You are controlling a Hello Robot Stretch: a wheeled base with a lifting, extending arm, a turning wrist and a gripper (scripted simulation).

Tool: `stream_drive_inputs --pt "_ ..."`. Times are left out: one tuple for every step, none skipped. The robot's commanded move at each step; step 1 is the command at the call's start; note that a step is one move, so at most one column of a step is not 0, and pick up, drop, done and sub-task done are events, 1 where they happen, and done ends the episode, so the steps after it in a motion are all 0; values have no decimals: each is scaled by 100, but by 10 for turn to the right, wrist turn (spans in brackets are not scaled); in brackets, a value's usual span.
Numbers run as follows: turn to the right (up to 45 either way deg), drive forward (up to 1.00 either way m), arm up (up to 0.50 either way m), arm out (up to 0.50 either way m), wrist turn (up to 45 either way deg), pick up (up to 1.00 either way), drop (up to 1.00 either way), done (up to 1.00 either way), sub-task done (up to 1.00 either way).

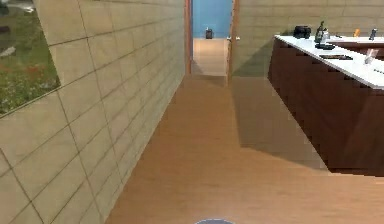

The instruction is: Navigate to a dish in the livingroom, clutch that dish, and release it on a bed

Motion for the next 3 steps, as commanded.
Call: stream_drive_inputs --pt "30 0 0 0 0 0 0 0 0" --pt "0 100 0 0 0 0 0 0 0" --pt "0 100 0 0 0 0 0 0 0"
